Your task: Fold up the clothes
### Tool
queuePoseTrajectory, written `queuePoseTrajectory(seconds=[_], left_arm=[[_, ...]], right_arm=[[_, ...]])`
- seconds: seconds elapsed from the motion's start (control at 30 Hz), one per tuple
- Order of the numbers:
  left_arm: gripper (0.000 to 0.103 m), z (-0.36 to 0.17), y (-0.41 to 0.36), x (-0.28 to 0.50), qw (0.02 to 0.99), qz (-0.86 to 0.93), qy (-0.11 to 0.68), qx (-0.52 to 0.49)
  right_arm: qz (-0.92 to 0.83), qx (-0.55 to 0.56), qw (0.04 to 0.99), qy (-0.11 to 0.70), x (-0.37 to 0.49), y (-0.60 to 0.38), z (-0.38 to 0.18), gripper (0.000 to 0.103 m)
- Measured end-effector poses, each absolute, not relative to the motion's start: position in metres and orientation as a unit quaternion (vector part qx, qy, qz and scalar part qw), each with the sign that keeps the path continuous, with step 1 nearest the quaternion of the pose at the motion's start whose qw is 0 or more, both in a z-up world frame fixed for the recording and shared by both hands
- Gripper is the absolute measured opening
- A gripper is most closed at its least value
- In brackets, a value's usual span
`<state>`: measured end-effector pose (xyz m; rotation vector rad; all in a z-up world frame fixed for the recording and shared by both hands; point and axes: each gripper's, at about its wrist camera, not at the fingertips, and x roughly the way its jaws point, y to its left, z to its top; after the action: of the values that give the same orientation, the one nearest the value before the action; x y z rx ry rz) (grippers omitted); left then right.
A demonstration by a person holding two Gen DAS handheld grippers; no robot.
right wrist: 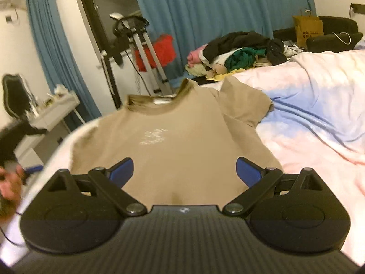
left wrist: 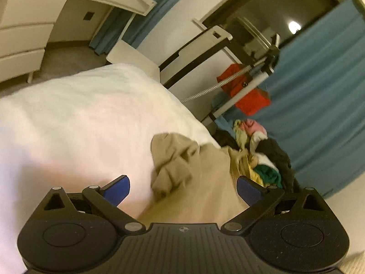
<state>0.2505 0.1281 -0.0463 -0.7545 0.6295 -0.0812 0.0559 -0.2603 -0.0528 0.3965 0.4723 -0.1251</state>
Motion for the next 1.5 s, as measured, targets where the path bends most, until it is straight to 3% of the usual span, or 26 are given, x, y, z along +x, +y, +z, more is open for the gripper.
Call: queuePoseTrajectory(seconds=[0.23,0.33,0.37,0.43,0.47,0.5,0.57,0.77,0.93,1.0,1.07,1.17,1.27,1.37,1.5], left_arm=[[0.096,-0.086,0.099,0.32,0.887,-0.025,0.322,-0.329],[0.085,-0.096,0.085,0.335,0.901,-0.008,0.325,-0.288],[0.079,-0.096,0.081,0.339,0.907,0.0,0.322,-0.273],[0.048,-0.093,0.067,0.345,0.919,0.009,0.322,-0.227],[0.018,-0.091,0.059,0.348,0.925,0.012,0.324,-0.199],[0.009,-0.088,0.05,0.352,0.93,0.015,0.326,-0.171],[0.007,-0.082,0.032,0.357,0.939,0.022,0.325,-0.11],[0.007,-0.069,-0.093,0.313,0.955,-0.047,0.227,0.186],[0.008,-0.104,-0.167,0.269,0.918,-0.148,0.231,0.286],[0.016,-0.123,-0.187,0.252,0.901,-0.181,0.24,0.314],[0.025,-0.127,-0.186,0.239,0.898,-0.208,0.245,0.302],[0.059,-0.119,-0.17,0.221,0.908,-0.217,0.224,0.28],[0.062,-0.103,-0.142,0.217,0.924,-0.216,0.217,0.23],[0.071,-0.084,-0.117,0.228,0.94,-0.194,0.201,0.196],[0.072,-0.075,-0.11,0.254,0.939,-0.202,0.225,0.166]], right_arm=[[-0.089,0.167,0.963,0.19,0.092,-0.268,-0.077,0.098],[-0.101,0.155,0.965,0.183,0.099,-0.27,-0.084,0.098],[-0.102,0.159,0.965,0.184,0.1,-0.272,-0.085,0.098],[-0.105,0.166,0.963,0.186,0.103,-0.274,-0.088,0.098],[-0.106,0.17,0.962,0.187,0.104,-0.275,-0.09,0.098],[-0.108,0.173,0.961,0.188,0.106,-0.277,-0.092,0.098],[-0.11,0.181,0.959,0.189,0.108,-0.279,-0.095,0.098],[-0.118,0.2,0.953,0.194,0.115,-0.287,-0.103,0.098],[-0.124,0.199,0.952,0.194,0.113,-0.289,-0.102,0.098],[-0.125,0.201,0.952,0.196,0.112,-0.289,-0.102,0.098],[-0.125,0.205,0.95,0.199,0.111,-0.289,-0.103,0.098],[-0.124,0.209,0.949,0.2,0.109,-0.289,-0.102,0.098],[-0.124,0.213,0.948,0.201,0.111,-0.289,-0.103,0.098],[-0.125,0.218,0.946,0.205,0.112,-0.29,-0.105,0.098],[-0.126,0.221,0.944,0.21,0.114,-0.291,-0.108,0.098]])
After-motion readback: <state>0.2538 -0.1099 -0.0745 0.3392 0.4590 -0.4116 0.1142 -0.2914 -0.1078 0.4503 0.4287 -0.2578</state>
